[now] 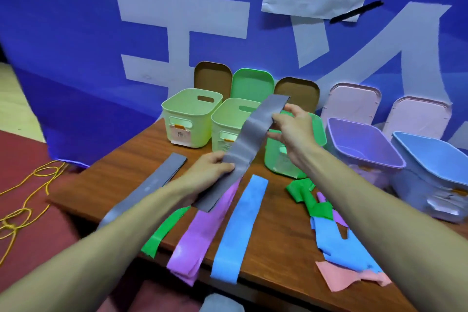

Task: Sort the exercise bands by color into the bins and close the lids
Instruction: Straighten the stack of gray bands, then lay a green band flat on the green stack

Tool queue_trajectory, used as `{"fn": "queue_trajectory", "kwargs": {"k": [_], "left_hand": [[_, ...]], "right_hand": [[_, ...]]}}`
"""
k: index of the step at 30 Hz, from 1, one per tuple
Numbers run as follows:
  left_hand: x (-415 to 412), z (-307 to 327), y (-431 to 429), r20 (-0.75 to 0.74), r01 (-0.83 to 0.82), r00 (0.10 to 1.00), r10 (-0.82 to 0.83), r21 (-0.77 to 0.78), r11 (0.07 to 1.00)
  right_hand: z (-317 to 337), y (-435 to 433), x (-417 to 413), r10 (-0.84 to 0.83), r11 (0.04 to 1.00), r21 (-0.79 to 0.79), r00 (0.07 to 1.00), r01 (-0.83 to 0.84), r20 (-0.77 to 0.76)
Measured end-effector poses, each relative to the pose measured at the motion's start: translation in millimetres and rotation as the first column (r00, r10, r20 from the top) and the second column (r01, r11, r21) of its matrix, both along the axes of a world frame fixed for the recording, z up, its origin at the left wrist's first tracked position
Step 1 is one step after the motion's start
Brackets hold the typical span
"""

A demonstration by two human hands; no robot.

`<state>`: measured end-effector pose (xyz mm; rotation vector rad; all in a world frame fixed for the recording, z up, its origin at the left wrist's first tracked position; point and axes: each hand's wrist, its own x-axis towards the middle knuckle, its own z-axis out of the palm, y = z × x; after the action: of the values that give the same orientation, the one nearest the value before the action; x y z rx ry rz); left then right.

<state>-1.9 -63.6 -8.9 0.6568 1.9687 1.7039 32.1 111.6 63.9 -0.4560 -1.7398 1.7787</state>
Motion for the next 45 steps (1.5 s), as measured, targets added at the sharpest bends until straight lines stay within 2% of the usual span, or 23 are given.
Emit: {"fn": "queue_trajectory", "kwargs": {"k": [3,6,13,22,29,31,35,37,39,41,45], "left_hand": [[-21.3,-15.5,-51.4,-0.085,-0.202,0.978,0.191,-0.144,0.969],[-36.3,-31.7,-98.6,-0.103,-0.318,0.948,0.302,-0.256,0.913],[-58.8,-62.5,-165.0,-0.112,-0.393,0.917,0.382,-0.413,0.822],[-77.2,-81.5,-173.2,-0.244,-0.386,0.922,0.299,-0.536,0.751],[-77.1,-87.1,-165.8,-0.365,-0.367,0.920,0.142,-0.673,0.642],[-74.5,-82.2,-162.4,-0.421,-0.377,0.904,0.070,-0.713,0.592],[-71.8,-68.0,-152.5,-0.532,-0.430,0.835,-0.138,-0.789,0.439],[-71.5,-63.6,-145.0,-0.572,-0.464,0.789,-0.226,-0.794,0.393],[-69.2,-60.4,-132.1,-0.611,-0.481,0.736,-0.293,-0.776,0.409],[-62.6,-57.3,-111.8,-0.640,-0.451,0.710,-0.292,-0.733,0.509],[-39.2,-57.4,-58.6,-0.654,-0.285,0.700,-0.287,-0.624,0.728]], "right_hand": [[-22.1,-35.3,-34.6,0.083,0.996,0.011,0.992,-0.085,0.097],[-47.7,-71.8,-69.7,0.187,0.980,0.039,0.966,-0.197,0.179],[-98.9,-126.7,-128.6,0.296,0.944,0.037,0.894,-0.327,0.338],[-141.2,-143.8,-158.7,0.319,0.943,-0.058,0.843,-0.327,0.434],[-151.7,-138.4,-163.5,0.205,0.956,0.058,0.792,-0.289,0.574],[-150.7,-138.2,-163.9,0.162,0.935,0.157,0.778,-0.317,0.607],[-138.8,-129.9,-154.7,0.006,0.761,0.507,0.785,-0.405,0.619],[-134.9,-118.9,-146.3,-0.027,0.711,0.566,0.788,-0.418,0.615],[-130.4,-103.8,-133.8,-0.019,0.704,0.570,0.790,-0.424,0.612],[-123.2,-86.1,-117.0,-0.008,0.681,0.582,0.791,-0.444,0.612],[-108.1,-39.8,-75.2,-0.015,0.622,0.624,0.789,-0.474,0.615]]}}
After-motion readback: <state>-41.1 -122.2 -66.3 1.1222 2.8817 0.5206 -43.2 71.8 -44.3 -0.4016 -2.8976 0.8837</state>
